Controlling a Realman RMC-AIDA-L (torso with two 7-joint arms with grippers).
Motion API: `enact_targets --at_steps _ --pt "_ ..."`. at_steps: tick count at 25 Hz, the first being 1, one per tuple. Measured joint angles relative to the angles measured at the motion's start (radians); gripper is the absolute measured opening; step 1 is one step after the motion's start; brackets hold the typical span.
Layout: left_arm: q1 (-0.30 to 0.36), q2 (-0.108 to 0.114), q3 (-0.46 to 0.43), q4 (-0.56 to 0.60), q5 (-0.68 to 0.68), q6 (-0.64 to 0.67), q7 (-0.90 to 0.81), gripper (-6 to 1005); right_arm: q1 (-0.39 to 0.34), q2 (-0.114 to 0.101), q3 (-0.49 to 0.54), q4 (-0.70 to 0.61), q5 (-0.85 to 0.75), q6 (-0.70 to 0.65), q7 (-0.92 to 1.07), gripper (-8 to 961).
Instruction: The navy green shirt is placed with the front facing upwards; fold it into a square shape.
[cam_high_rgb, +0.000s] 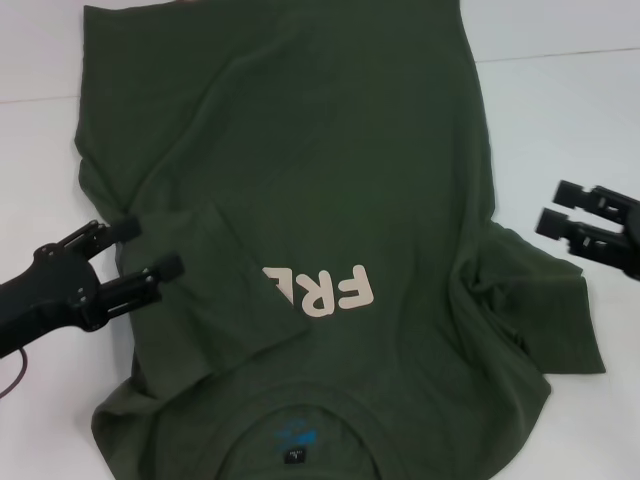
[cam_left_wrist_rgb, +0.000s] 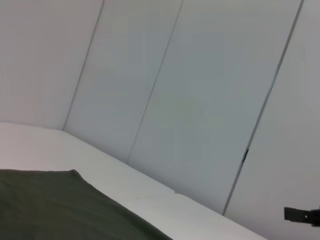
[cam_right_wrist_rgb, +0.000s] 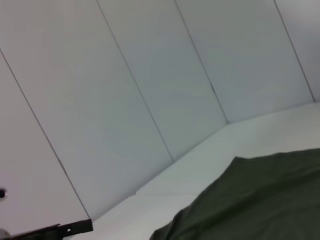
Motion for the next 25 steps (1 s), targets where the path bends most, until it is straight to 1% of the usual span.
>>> enact_targets --at_steps 4,6,8,11,15,17,20,25 --pt "-0.005 0.000 0.001 -0.002 0.005 -0.027 -0.030 920 -0.023 -0.001 0.001 -0.118 -0.012 -0.038 0.116 789" --pt "-0.006 -0.001 0.002 -0.011 0.005 -0.042 -0.032 920 -0.026 -0.007 0.002 -0.179 -0.026 -0.039 0.217 788" --pt "-0.006 -0.001 0.003 -0.021 0.005 -0.048 -0.033 920 -0.026 -0.022 0.001 -0.220 -0.046 -0.046 0.320 787" --pt "-0.007 -0.002 0.005 -0.025 0.005 -0.050 -0.034 919 -0.021 -0.058 0.005 -0.258 -0.095 -0.066 0.473 786" --pt "-0.005 -0.003 0.010 -0.026 0.005 -0.051 -0.040 919 -0.018 -0.104 0.019 -0.268 -0.148 -0.068 0.607 784" --pt "-0.005 -0.003 0.014 -0.024 0.005 -0.051 -0.047 919 -0.012 -0.114 0.031 -0.266 -0.182 -0.066 0.646 783" --pt "-0.007 0.000 0.025 -0.020 0.008 -0.054 -0.052 919 0.000 -0.122 0.048 -0.259 -0.255 -0.061 0.677 781" --pt "-0.016 0.005 0.033 -0.009 0.048 -0.059 -0.073 919 0.012 -0.125 0.056 -0.217 -0.333 -0.051 0.691 779"
